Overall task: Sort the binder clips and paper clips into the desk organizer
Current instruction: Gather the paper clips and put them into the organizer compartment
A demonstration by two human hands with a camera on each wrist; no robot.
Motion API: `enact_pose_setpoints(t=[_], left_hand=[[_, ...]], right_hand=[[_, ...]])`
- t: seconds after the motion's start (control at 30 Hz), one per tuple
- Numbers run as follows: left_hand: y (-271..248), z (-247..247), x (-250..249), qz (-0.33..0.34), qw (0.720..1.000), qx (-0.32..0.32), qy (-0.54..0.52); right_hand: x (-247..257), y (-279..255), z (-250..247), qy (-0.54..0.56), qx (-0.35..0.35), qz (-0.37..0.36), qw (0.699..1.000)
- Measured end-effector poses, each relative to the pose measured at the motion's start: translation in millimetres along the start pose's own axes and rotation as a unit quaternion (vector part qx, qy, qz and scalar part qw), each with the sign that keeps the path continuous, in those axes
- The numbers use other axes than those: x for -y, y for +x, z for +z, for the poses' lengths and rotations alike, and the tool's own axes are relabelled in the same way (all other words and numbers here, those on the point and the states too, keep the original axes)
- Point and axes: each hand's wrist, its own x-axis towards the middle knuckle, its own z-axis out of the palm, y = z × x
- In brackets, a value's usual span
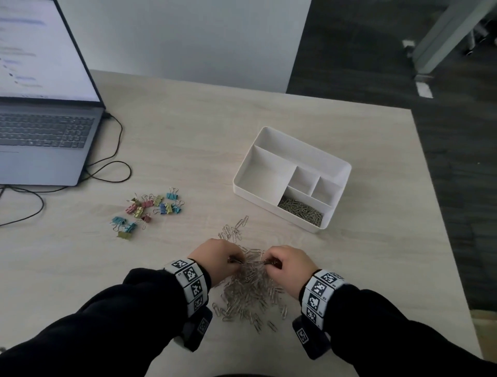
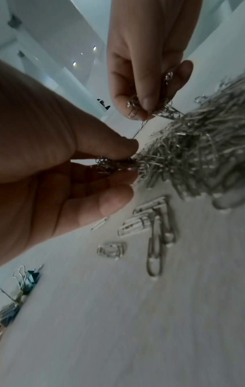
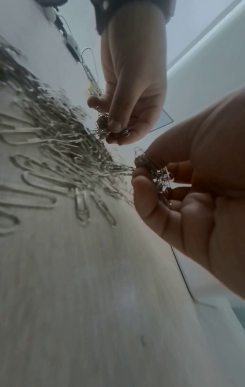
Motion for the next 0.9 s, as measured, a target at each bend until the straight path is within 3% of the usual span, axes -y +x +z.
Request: enact_pose_setpoints(t=[0.17,0.3,0.53,0.7,0.9], left_hand=[[11,-10,-12,-0.021,0.998,0.014,-0.063],[26,-19,-29,-0.04,0.984,0.004,-0.173],[63,-46,-76,-0.018,0.948,-0.042,-0.315],[95,-57,-98,-0.003,0.951,-0.091,-0.295],[115,-48,-109,0.017,0.978,-0.113,-0.175]], right_hand=[[-10,-6,-15,0.03,-0.015,0.018,0.999],[-18,-5,-25,0.101,-0.051,0.056,0.992],[-17,4,-68,0.271,-0.125,0.118,0.947],[-20,17,-99,0.291,-0.174,0.124,0.933],[-25,33,-111,0.177,-0.186,0.117,0.959]])
